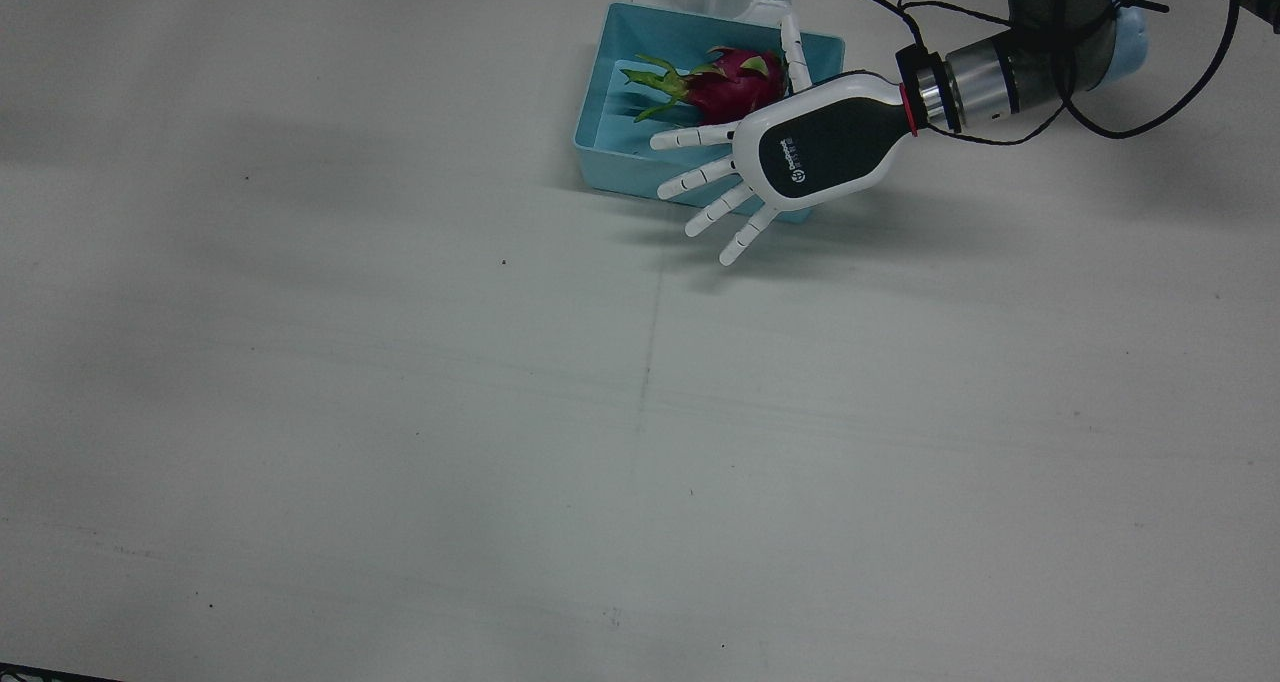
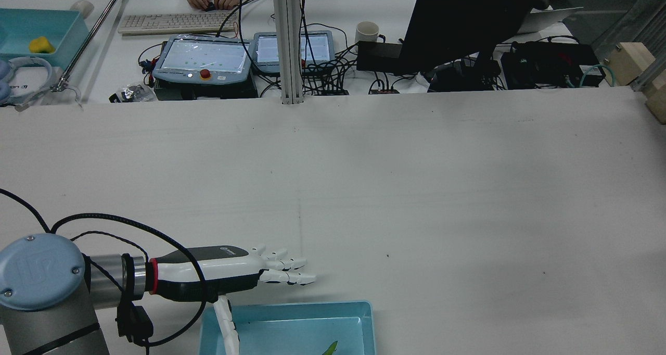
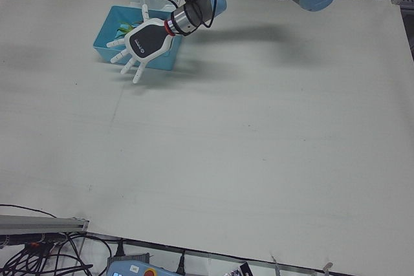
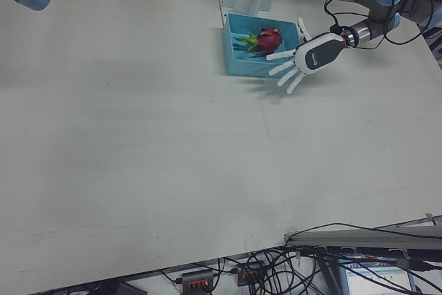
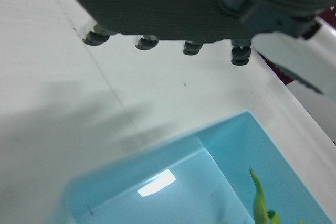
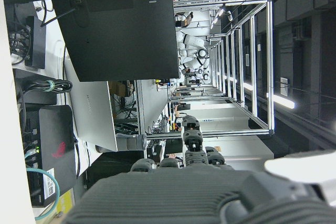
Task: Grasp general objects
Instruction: 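Lower the dragon fruit into the blue tray and open the left hand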
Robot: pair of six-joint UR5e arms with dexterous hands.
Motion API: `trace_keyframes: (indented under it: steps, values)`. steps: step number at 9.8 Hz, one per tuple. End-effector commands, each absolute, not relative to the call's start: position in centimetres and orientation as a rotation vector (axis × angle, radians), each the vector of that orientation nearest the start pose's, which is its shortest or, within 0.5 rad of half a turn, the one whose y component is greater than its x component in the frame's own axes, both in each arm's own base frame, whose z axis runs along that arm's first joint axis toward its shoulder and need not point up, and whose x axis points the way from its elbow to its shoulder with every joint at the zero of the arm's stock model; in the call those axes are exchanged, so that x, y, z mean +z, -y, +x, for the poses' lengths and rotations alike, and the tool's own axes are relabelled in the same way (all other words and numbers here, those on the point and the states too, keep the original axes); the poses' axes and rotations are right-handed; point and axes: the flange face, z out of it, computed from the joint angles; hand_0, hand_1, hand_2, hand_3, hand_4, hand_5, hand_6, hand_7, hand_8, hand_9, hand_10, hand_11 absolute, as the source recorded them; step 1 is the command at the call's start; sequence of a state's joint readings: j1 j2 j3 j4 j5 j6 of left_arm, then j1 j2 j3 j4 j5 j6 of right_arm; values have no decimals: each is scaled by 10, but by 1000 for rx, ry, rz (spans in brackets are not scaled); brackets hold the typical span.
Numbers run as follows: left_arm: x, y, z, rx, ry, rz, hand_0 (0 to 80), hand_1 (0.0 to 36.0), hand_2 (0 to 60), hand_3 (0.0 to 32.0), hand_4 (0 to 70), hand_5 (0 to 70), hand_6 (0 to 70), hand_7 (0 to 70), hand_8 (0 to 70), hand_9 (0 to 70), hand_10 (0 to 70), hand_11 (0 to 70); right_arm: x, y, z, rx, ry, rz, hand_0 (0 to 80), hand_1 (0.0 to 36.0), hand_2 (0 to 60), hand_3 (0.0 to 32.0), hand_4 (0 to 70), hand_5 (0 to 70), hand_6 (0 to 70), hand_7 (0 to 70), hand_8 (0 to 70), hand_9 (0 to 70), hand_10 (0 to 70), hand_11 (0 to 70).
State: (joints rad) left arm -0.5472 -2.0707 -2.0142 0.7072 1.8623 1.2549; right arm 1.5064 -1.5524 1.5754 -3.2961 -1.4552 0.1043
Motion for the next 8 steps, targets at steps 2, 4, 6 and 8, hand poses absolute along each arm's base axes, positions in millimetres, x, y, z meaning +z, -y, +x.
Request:
trace_keyframes:
  steps: [2,4,6,8]
  values:
    - [298,504,290,-656,-1869,151,436,0,0,94,0,7,0,96,6,5,0,0,690,493,114,-2278,-2005,36,0,0,0,0,0,0,0,0,0,0,0,0]
    - [325,579,230,-838,-1961,156,448,0,0,38,0,15,0,115,6,9,0,0,689,494,113,-2276,-2007,36,0,0,0,0,0,0,0,0,0,0,0,0]
    - [372,643,163,-991,-2026,177,461,0,0,0,42,26,21,152,0,16,13,22,688,494,113,-2276,-2009,35,0,0,0,0,0,0,0,0,0,0,0,0]
    - [463,701,115,-1100,-2119,139,462,0,0,0,114,39,70,188,16,23,35,53,688,493,114,-2275,-2009,35,0,0,0,0,0,0,0,0,0,0,0,0]
